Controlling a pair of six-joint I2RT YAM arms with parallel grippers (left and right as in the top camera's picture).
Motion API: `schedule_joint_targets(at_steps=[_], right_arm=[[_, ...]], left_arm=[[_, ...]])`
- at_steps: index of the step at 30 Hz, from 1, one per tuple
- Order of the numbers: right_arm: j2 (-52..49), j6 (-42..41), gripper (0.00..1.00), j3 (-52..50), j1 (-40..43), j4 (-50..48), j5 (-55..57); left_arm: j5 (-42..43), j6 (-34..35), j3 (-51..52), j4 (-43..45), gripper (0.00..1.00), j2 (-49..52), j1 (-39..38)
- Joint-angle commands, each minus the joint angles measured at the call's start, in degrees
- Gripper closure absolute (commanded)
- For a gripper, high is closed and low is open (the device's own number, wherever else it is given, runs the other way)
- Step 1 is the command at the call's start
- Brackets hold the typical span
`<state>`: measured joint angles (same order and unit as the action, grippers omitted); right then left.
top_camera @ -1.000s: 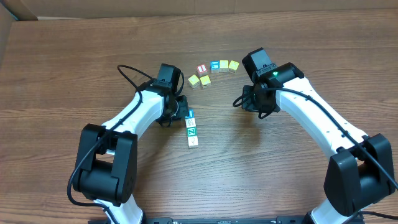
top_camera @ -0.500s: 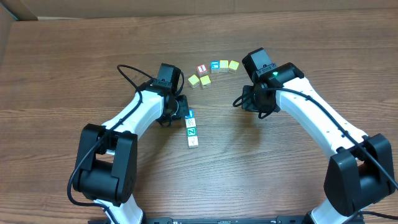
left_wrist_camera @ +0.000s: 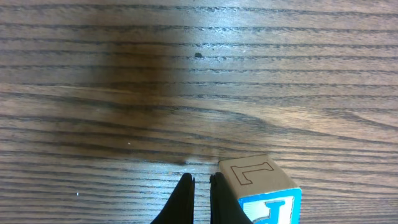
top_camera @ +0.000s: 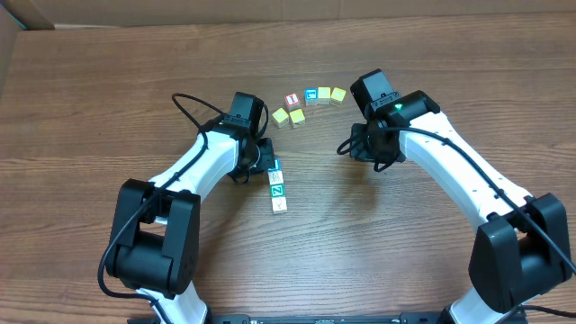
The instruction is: Flip 4 blocks
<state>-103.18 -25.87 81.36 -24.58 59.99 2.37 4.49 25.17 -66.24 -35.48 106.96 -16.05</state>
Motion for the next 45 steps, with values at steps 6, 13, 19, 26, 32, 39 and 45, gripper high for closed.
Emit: schedule_joint_targets(at_steps=[6, 13, 19, 26, 32, 39, 45], right_arm=[[0.2, 0.2, 0.8, -0.3, -0.1, -0.3, 0.6], [0.2, 0.2, 0.8, -0.3, -0.1, -0.3, 0.6], [0.2, 0.2, 0.8, -0.3, -0.1, -0.3, 0.6], [0.2, 0.2, 0.8, -0.3, -0.1, -0.3, 0.6], [0.2, 0.2, 0.8, -0.3, -0.1, -0.3, 0.6], [0.2, 0.2, 0.8, -0.3, -0.1, -0.3, 0.6], [0.2, 0.2, 0.8, -0.3, -0.1, -0.3, 0.6]], left_arm=[[0.0, 0.1, 0.5, 0.3, 0.96, 0.6, -0.5], [0.0, -1.4, 0.5, 1.0, 0.96, 0.6, -0.5], [0.0, -1.4, 0.5, 1.0, 0.95, 0.6, -0.5], [0.5, -2.1, 0.5, 1.0, 0.96, 0.6, -0.7], [0.5, -2.1, 0.5, 1.0, 0.96, 0.6, -0.9], [0.4, -2.0, 0.5, 1.0, 0.96, 0.6, -0.9], [0.0, -2.0, 0.5, 0.7, 0.96, 0.6, -0.9]])
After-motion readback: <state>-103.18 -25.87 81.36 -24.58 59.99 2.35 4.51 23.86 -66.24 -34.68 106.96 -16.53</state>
